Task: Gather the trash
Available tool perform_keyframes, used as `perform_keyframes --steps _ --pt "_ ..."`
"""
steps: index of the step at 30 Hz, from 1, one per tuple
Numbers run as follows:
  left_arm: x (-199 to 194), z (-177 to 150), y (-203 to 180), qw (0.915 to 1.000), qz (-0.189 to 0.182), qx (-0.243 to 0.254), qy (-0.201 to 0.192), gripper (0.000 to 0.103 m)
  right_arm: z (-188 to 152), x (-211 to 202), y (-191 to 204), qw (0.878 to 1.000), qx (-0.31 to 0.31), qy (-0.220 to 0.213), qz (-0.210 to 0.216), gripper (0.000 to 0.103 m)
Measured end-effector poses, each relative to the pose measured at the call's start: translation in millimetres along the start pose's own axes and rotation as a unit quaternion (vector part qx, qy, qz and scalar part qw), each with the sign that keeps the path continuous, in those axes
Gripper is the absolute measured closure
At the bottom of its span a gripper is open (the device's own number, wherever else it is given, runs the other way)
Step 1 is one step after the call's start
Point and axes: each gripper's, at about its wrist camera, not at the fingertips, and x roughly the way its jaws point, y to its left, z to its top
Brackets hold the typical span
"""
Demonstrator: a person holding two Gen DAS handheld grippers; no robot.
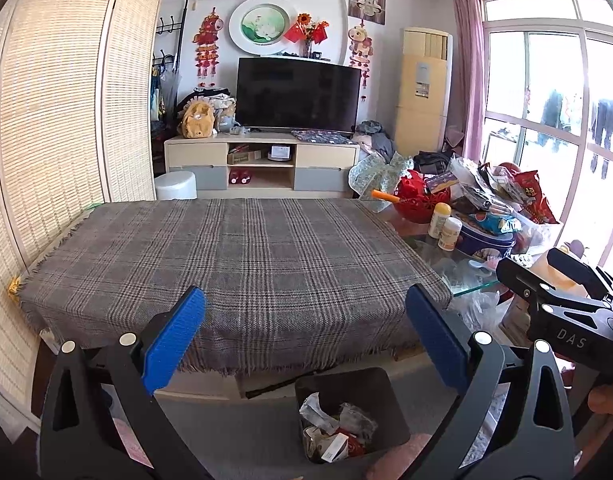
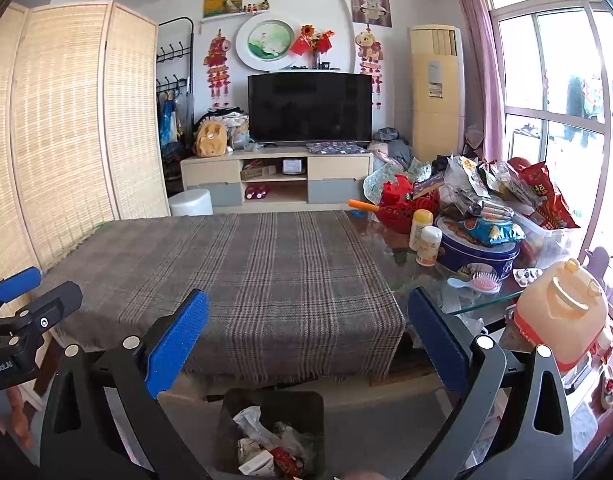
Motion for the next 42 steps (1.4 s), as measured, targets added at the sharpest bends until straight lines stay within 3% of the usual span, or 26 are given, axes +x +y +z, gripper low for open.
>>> perform_keyframes --steps 42 --pt "3.4 1.7 2.1 1.0 0.006 -0.002 0.003 0.008 -1.4 5.5 -7.3 1.0 0.01 0.004 -0.003 0.003"
